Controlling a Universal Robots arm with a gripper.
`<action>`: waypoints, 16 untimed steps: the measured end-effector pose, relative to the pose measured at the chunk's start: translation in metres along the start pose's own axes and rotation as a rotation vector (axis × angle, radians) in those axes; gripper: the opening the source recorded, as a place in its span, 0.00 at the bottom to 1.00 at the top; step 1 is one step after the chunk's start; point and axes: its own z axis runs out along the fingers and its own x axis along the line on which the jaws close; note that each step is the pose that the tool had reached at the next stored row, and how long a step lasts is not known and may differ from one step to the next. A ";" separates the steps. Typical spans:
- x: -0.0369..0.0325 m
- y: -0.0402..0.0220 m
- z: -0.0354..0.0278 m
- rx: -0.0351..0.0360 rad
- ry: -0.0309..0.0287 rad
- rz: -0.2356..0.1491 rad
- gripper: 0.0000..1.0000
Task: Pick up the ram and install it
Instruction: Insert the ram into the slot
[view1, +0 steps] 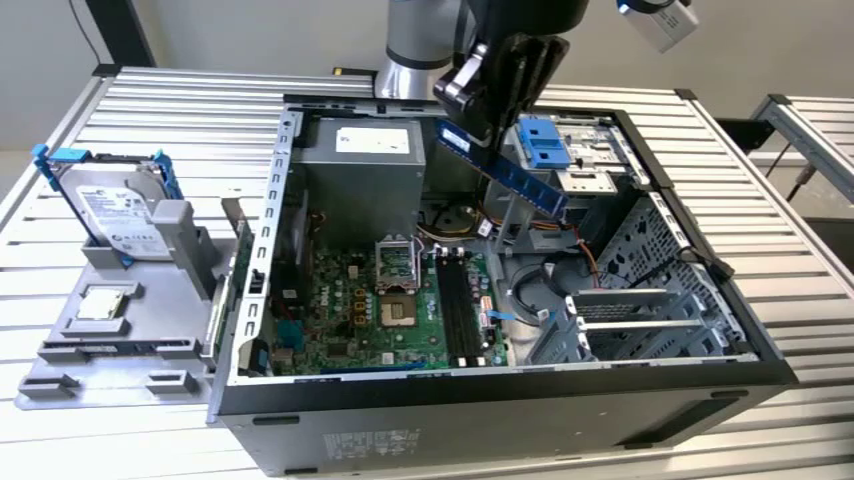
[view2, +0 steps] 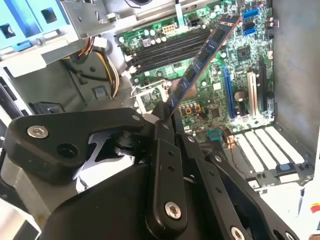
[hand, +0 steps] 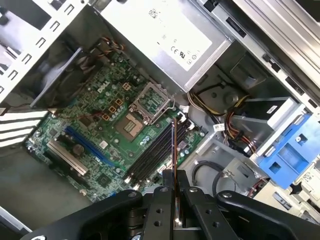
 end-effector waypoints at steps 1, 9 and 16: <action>0.0000 0.0000 0.0000 0.0003 -0.0001 0.009 0.00; 0.0000 0.0000 0.0000 0.0035 -0.0010 0.110 0.00; 0.0000 0.0000 0.0000 0.0072 -0.0021 0.226 0.00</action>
